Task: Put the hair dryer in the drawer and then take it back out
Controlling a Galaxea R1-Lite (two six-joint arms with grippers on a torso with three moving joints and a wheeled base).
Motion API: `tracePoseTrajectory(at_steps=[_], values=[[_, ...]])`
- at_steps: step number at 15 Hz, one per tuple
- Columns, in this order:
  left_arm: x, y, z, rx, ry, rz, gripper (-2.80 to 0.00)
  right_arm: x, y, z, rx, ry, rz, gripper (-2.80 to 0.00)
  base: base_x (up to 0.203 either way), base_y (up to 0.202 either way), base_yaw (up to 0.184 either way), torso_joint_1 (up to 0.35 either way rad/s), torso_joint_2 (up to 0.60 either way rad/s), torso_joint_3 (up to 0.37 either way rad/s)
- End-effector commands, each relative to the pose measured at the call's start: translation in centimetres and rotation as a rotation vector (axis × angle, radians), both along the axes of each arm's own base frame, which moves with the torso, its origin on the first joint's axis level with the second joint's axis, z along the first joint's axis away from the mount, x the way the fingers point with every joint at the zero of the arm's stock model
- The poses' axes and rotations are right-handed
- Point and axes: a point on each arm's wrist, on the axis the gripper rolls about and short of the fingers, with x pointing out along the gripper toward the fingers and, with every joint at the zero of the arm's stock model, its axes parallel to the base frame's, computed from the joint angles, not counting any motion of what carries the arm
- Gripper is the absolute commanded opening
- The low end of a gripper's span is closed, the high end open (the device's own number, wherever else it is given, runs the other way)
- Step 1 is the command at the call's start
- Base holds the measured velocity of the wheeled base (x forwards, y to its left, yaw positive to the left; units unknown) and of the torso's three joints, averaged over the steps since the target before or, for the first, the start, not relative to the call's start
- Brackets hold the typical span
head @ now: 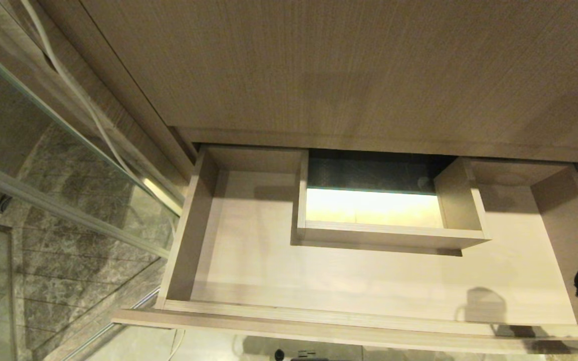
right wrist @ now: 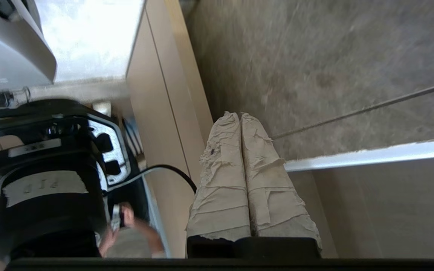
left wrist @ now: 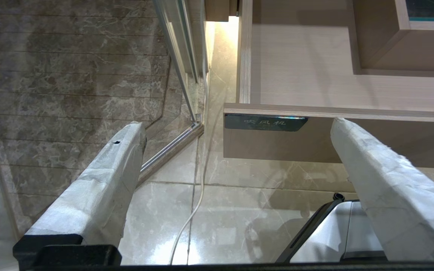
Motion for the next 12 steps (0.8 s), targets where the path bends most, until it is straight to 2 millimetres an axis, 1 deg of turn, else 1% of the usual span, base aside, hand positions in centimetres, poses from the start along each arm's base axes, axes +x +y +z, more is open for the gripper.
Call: tracePoseTrajectory(at_steps=[1, 3, 5, 9, 11, 12], values=[[0.0, 0.0, 0.0, 0.0, 0.0, 0.0, 0.0, 0.7, -0.5, -1.4, 0.013, 0.073, -0.01, -2.8, 0.0, 0.0, 0.0, 0.0, 0.0, 0.0], [0.0, 0.0, 0.0, 0.0, 0.001, 0.0, 0.0, 1.0, -1.0, -2.6, 0.027, 0.127, -0.029, -2.8, 0.0, 0.0, 0.0, 0.0, 0.0, 0.0], [0.0, 0.0, 0.0, 0.0, 0.0, 0.0, 0.0, 1.5, -1.3, -3.5, 0.034, 0.139, -0.04, -2.8, 0.0, 0.0, 0.0, 0.0, 0.0, 0.0], [0.0, 0.0, 0.0, 0.0, 0.001, 0.0, 0.0, 2.7, -1.7, -4.6, 0.042, 0.126, -0.041, -2.8, 0.0, 0.0, 0.0, 0.0, 0.0, 0.0], [0.0, 0.0, 0.0, 0.0, 0.0, 0.0, 0.0, 3.9, -2.1, -5.2, 0.043, 0.1, -0.042, -2.8, 0.0, 0.0, 0.0, 0.0, 0.0, 0.0], [0.0, 0.0, 0.0, 0.0, 0.0, 0.0, 0.0, 4.1, -2.2, -5.3, 0.044, 0.101, -0.041, -2.8, 0.0, 0.0, 0.0, 0.0, 0.0, 0.0]])
